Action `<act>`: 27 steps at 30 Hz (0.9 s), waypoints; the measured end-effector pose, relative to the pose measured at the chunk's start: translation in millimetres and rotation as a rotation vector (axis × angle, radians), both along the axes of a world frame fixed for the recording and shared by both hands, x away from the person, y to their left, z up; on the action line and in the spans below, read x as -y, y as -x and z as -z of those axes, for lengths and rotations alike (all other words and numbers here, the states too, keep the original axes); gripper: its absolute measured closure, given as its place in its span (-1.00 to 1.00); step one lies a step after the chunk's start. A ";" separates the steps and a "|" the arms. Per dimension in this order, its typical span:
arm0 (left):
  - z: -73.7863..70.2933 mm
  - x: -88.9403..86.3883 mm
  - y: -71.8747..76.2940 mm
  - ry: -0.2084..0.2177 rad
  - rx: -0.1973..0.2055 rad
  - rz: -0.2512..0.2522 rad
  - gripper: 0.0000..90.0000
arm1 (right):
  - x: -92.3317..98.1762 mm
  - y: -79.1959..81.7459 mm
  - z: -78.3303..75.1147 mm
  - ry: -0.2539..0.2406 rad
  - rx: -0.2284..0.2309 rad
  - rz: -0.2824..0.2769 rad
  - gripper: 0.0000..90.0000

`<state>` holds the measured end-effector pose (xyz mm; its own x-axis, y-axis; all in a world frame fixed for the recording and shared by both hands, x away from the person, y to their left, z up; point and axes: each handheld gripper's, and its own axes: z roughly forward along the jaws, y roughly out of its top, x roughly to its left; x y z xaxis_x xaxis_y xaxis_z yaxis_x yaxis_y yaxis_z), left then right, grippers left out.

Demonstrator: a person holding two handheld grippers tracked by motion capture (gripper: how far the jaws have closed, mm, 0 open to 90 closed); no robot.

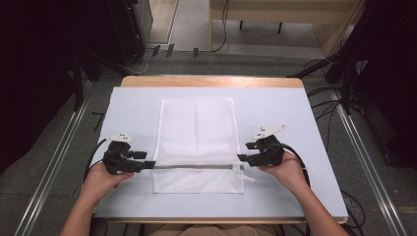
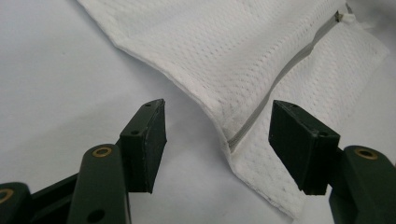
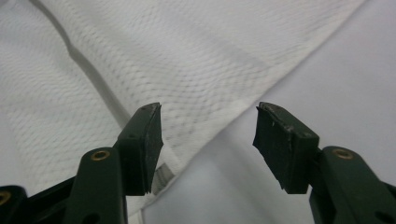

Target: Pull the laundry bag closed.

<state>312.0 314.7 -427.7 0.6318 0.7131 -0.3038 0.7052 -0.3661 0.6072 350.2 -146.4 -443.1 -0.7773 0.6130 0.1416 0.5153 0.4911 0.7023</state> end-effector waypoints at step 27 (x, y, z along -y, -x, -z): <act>-1.4 -34.5 -5.5 0.015 0.075 -0.199 -0.21 | 58.3 -15.9 3.8 -0.054 0.071 0.205 -0.41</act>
